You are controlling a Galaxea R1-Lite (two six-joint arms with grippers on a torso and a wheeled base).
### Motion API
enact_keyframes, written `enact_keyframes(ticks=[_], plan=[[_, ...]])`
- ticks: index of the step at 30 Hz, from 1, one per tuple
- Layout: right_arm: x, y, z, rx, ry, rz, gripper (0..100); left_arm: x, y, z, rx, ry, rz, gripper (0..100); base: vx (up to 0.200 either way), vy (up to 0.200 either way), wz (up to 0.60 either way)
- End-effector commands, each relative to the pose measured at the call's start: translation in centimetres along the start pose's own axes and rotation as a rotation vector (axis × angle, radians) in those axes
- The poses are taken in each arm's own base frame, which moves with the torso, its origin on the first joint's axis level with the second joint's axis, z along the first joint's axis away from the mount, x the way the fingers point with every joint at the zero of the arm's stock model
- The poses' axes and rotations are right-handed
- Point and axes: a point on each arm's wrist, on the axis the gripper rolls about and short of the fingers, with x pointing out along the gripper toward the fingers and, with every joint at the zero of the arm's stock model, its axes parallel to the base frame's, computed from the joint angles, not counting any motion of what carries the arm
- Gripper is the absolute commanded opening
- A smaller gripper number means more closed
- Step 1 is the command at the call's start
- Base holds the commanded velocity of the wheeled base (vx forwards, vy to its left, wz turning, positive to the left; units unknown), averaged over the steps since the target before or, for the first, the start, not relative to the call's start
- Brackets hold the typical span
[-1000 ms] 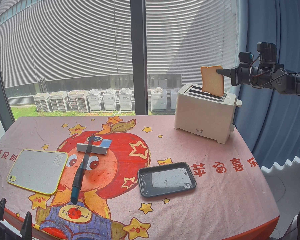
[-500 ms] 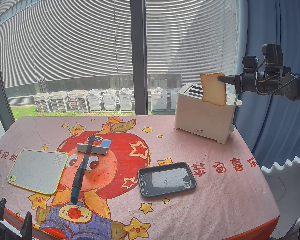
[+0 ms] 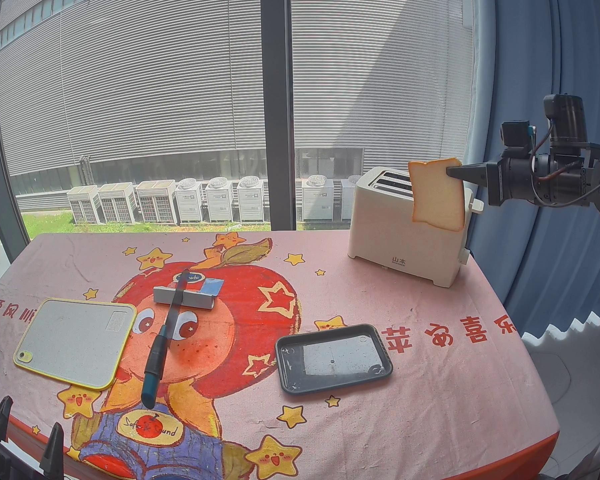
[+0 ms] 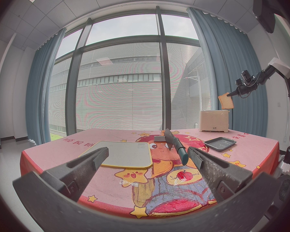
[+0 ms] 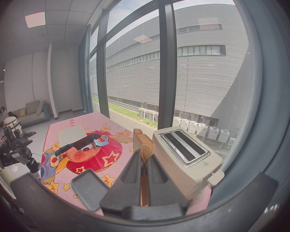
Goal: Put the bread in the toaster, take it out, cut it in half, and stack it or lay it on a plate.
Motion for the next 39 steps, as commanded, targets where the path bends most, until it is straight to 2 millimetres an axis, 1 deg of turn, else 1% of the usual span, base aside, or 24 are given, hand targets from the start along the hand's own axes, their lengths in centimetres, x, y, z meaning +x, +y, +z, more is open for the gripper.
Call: enact_keyframes(ticks=[1, 8, 12, 17, 23, 28, 35, 39], plan=[[-2.0, 1.1, -0.3, -0.001, -0.002, 0.002, 0, 0.0, 0.0, -0.5, 0.0, 0.002, 0.0, 100, 0.0, 0.0, 0.0], [-4.8, 2.8, -0.7, -0.005, -0.012, 0.003, 0, 0.0, 0.0, -0.5, 0.0, 0.0, 0.0, 100, 0.0, 0.0, 0.0], [-5.8, 3.5, -1.1, -0.003, -0.011, 0.004, 0, 0.0, 0.0, -0.5, 0.0, 0.0, 0.0, 100, 0.0, 0.0, 0.0], [-6.8, 4.1, -0.9, -0.013, -0.033, 0.003, 0, 0.0, 0.0, -0.5, 0.0, 0.002, 0.0, 100, 0.0, 0.0, 0.0], [-7.2, 4.3, -0.9, -0.017, -0.04, 0.003, 0, 0.0, 0.0, -0.5, 0.0, 0.0, 0.0, 100, 0.0, 0.0, 0.0], [-7.6, 4.5, -1.6, -0.019, -0.048, -0.001, 0, 0.0, 0.0, -0.5, 0.0, 0.0, 0.0, 100, 0.0, 0.0, 0.0], [-7.2, 4.6, -2.0, -0.012, -0.107, -0.001, 0, 0.0, 0.0, -0.5, 0.0, 0.002, 0.0, 100, 0.0, 0.0, 0.0], [-7.2, 5.0, -2.4, -0.024, -0.139, 0.006, 0, 0.0, 0.0, -0.5, 0.0, 0.0, 0.0, 100, 0.0, 0.0, 0.0]])
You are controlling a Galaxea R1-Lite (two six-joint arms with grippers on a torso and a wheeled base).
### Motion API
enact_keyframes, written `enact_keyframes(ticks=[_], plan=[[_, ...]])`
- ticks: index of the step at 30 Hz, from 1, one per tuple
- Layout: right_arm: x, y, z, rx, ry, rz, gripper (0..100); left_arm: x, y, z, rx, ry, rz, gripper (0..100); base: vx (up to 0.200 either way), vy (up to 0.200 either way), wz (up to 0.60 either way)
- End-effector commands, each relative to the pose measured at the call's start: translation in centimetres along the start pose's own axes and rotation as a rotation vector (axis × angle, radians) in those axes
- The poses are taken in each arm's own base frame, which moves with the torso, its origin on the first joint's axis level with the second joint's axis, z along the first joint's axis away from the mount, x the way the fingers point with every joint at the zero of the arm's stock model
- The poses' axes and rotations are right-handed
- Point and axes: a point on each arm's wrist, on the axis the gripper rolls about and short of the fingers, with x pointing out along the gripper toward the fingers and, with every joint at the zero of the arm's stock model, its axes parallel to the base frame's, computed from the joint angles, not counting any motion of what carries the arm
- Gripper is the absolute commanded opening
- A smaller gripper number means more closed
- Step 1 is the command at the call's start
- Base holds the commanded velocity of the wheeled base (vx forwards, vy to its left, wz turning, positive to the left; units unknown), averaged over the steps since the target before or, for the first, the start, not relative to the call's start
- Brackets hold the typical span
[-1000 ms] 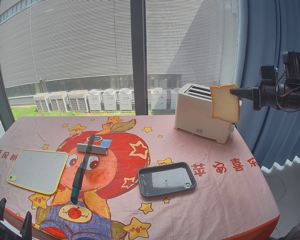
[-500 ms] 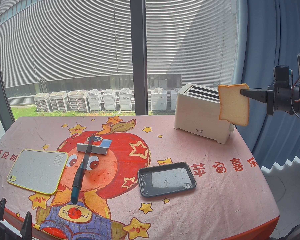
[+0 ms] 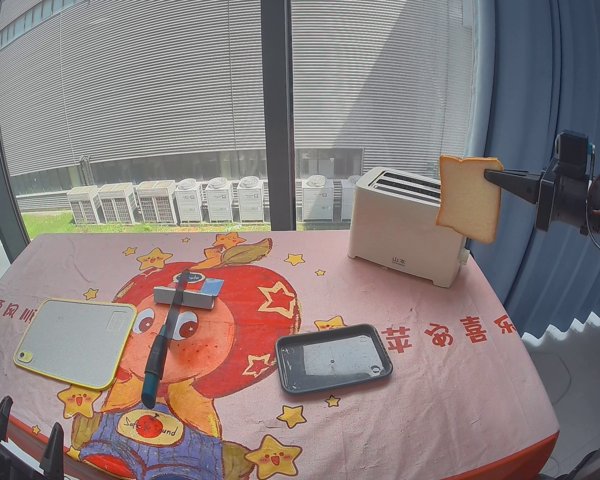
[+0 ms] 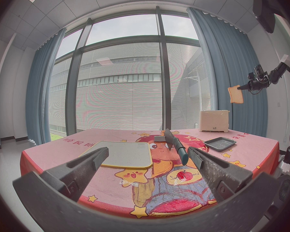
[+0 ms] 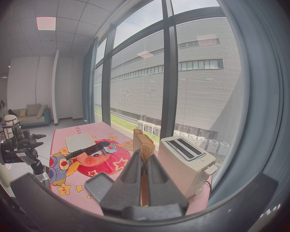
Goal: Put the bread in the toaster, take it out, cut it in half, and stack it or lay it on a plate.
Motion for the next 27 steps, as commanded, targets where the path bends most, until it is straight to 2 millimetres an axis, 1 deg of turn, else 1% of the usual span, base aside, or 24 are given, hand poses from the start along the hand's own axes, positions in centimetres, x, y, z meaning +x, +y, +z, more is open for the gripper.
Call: enact_keyframes(ticks=[1, 5, 7, 9, 12, 20, 27], plan=[[-0.1, 0.5, -1.2, 0.006, 0.007, 0.013, 0, 0.0, 0.0, -0.5, 0.0, 0.0, 0.0, 100, 0.0, 0.0, 0.0], [-0.4, 0.9, -2.5, 0.004, 0.003, 0.017, 0, 0.0, 0.0, -0.5, 0.0, 0.0, 0.0, 100, 0.0, 0.0, 0.0], [-0.5, 1.0, -2.7, 0.001, -0.002, 0.016, 0, 0.0, 0.0, -0.5, 0.0, 0.0, 0.0, 100, 0.0, 0.0, 0.0], [-1.0, 1.3, -3.6, 0.003, -0.008, 0.012, 0, 0.0, 0.0, -0.5, 0.0, 0.0, 0.0, 100, 0.0, 0.0, 0.0], [-1.4, 1.6, -4.2, 0.016, -0.018, 0.011, 0, 0.0, 0.0, -0.5, 0.0, 0.0, 0.0, 100, 0.0, 0.0, 0.0], [-1.7, 1.6, -4.2, 0.012, -0.046, 0.003, 0, 0.0, 0.0, -0.5, 0.0, 0.0, 0.0, 100, 0.0, 0.0, 0.0], [-1.6, 1.5, -5.1, 0.022, -0.02, -0.004, 0, 0.0, 0.0, -0.5, 0.0, 0.0, 0.0, 100, 0.0, 0.0, 0.0]])
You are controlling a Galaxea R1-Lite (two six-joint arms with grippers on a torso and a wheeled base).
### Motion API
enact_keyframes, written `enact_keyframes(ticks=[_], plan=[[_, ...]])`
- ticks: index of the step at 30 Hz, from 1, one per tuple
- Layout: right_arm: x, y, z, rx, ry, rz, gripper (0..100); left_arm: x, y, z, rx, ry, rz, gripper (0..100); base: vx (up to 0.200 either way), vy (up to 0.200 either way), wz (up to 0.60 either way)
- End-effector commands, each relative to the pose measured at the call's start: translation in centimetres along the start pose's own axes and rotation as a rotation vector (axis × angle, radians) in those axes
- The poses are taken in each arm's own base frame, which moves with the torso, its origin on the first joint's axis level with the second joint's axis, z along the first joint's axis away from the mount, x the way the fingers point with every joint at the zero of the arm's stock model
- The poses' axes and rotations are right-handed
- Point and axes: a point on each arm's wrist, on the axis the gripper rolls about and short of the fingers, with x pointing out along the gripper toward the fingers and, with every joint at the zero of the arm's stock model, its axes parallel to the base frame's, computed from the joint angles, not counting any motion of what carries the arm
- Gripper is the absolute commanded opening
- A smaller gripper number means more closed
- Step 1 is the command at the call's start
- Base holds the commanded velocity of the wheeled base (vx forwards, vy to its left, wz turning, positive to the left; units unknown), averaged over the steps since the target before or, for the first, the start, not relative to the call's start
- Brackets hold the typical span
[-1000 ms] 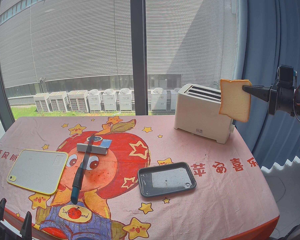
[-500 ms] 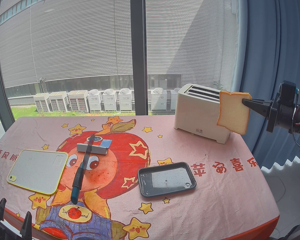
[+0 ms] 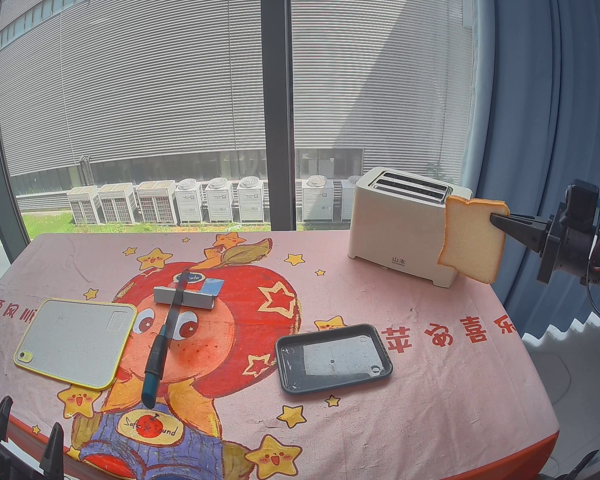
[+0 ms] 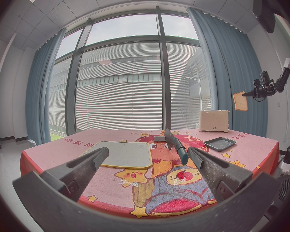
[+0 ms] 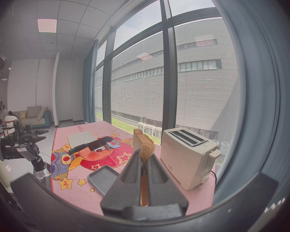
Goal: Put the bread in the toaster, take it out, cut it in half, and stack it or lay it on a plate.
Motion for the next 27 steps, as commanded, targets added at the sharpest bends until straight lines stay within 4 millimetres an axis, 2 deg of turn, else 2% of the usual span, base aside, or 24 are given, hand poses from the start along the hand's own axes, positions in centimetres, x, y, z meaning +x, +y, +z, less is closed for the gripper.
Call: enact_keyframes(ticks=[1, 27], plan=[[-0.06, -0.05, -0.19, 0.002, 0.005, -0.005, 0, 0.01, 0.0, -0.52, 0.0, 0.001, 0.0, 100, 0.0, 0.0, 0.0], [-0.19, -0.32, -0.44, -0.007, -0.015, -0.023, 0, 0.01, 0.0, -0.52, 0.0, 0.001, 0.0, 100, 0.0, 0.0, 0.0]])
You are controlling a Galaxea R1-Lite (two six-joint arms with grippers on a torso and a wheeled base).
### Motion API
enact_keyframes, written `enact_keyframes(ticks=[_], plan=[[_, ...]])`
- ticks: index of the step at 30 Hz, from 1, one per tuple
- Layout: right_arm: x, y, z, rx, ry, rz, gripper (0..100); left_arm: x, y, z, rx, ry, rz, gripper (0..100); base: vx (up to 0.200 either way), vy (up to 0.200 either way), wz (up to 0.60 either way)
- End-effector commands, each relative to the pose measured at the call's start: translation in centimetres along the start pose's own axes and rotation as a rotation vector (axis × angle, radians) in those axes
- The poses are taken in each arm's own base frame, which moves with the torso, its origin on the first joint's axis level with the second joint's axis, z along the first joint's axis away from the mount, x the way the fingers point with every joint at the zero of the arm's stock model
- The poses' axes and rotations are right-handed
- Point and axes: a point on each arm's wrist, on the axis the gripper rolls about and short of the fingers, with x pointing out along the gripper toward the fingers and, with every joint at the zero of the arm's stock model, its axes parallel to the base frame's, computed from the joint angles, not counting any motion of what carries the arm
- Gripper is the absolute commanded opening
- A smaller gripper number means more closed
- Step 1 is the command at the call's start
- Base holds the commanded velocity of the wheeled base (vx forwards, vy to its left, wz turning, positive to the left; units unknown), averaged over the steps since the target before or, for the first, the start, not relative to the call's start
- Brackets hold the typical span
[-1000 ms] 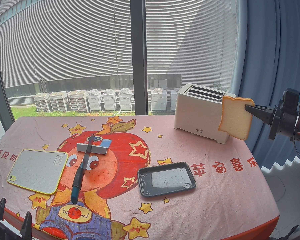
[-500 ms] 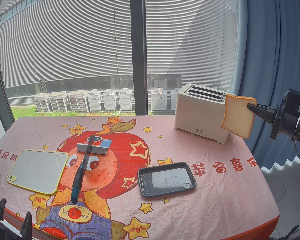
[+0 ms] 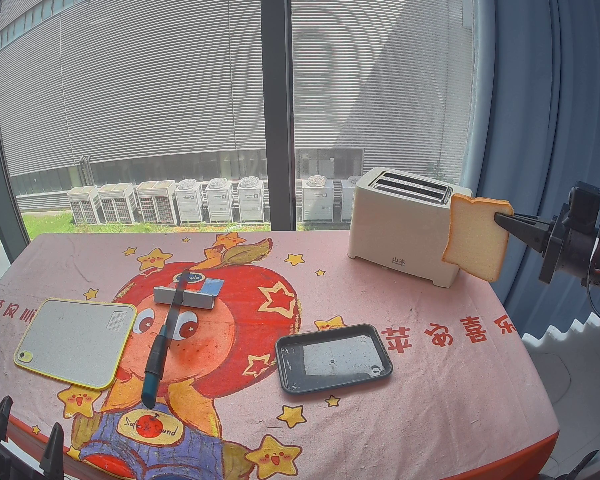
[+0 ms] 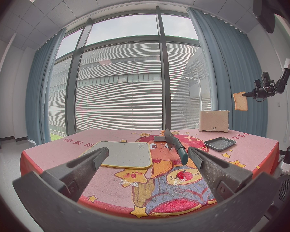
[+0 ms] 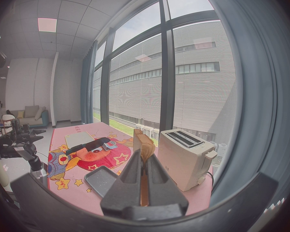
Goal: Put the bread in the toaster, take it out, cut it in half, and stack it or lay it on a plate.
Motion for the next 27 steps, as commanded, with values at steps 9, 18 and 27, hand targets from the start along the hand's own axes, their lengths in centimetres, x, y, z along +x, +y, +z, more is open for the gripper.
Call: enact_keyframes(ticks=[9, 18, 27], plan=[[0.16, 0.03, -0.28, 0.001, 0.01, 0.005, 0, 0.01, -0.01, -0.54, 0.0, 0.002, -0.001, 100, -0.067, 0.0, 0.0], [0.24, 0.08, -0.47, 0.003, 0.017, 0.008, 0, 0.01, 0.01, -0.52, 0.0, 0.001, 0.005, 100, -0.2, 0.0, 0.0], [0.35, 0.07, -0.6, 0.004, 0.023, 0.01, 0, 0.01, 0.02, -0.54, 0.0, 0.002, 0.008, 100, 0.0, 0.0, 0.0]])
